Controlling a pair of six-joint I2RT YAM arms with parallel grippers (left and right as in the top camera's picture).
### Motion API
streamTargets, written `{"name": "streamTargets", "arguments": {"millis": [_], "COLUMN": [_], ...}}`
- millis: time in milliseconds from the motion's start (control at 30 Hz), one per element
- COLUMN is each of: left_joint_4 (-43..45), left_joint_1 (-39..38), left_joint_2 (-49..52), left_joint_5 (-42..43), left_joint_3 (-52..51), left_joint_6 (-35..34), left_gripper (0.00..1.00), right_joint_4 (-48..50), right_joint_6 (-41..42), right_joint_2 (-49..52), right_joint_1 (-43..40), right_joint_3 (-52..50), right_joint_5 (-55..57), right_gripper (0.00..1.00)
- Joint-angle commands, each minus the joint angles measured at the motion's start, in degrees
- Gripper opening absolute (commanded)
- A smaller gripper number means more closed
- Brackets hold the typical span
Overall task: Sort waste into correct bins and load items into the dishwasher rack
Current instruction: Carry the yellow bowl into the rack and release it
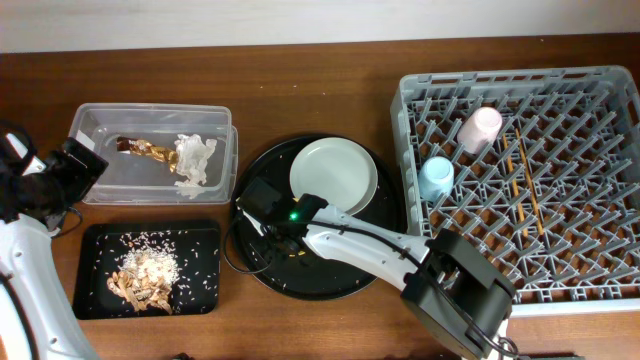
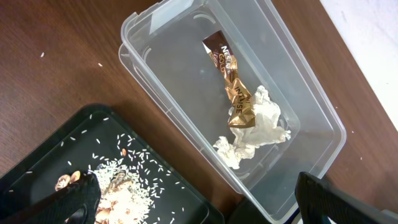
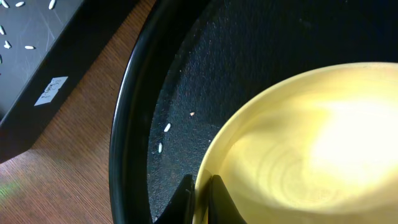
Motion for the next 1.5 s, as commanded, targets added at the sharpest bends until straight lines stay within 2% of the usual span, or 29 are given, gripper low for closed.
{"name": "streamTargets", "arguments": {"millis": [0, 167, 300, 367, 467, 567, 667, 800, 967, 1233, 1367, 1467], "left_joint_4": [-0.07, -0.07, -0.07, -0.07, -0.07, -0.09, -0.09, -0.07, -0.09, -0.07, -0.09, -0.07], "left_joint_1": [0.24, 0.24, 0.26, 0.24, 0.26, 0.24, 0.24, 0.24, 0.24, 0.24, 0.24, 0.24], "left_joint_2": [-1.18, -1.18, -1.18, -1.18, -1.18, -1.18, -1.18, -1.18, -1.18, -1.18, -1.18, -1.18], "left_joint_5": [-0.02, -0.02, -0.02, -0.02, -0.02, -0.02, -0.02, -0.02, -0.02, -0.02, -0.02, -0.02], "left_joint_3": [-0.11, -0.11, -0.11, -0.11, -0.11, -0.11, -0.11, -0.11, -0.11, -0.11, -0.11, -0.11], "left_joint_6": [0.94, 0.94, 0.94, 0.94, 0.94, 0.94, 0.94, 0.94, 0.94, 0.94, 0.94, 0.94], "left_gripper": [0.99, 0.99, 0.99, 0.99, 0.99, 0.99, 0.99, 0.99, 0.99, 0.99, 0.99, 0.99], "right_joint_4": [-1.53, -8.81, -14.84, -19.63, -24.61, -30.25, -35.56, -38.12, -39.58, -40.68, -40.70, -41.75], "right_joint_6": [0.57, 0.57, 0.57, -1.05, -7.17, -16.79, -22.73, -27.78, -31.26, -30.91, -28.24, -27.56], "right_joint_2": [-2.45, -17.33, -31.43, -38.32, -42.25, -39.26, -32.50, -20.48, -10.16, -8.79, -8.74, -8.74], "right_joint_1": [0.50, -0.35, -9.46, -20.72, -42.23, -64.94, -78.44, -82.38, -82.40, -82.40, -83.23, -85.07], "right_joint_3": [0.98, 6.14, 6.38, 6.38, 6.38, 6.34, 6.34, 6.29, 6.27, 5.64, 4.72, 4.72], "right_joint_5": [-4.55, -7.65, -7.93, -10.43, -22.34, -42.34, -55.65, -65.94, -65.85, -48.09, -48.52, -60.28], "right_gripper": [0.04, 0.04, 0.04, 0.04, 0.04, 0.04, 0.04, 0.04, 0.04, 0.04, 0.04, 0.04]}}
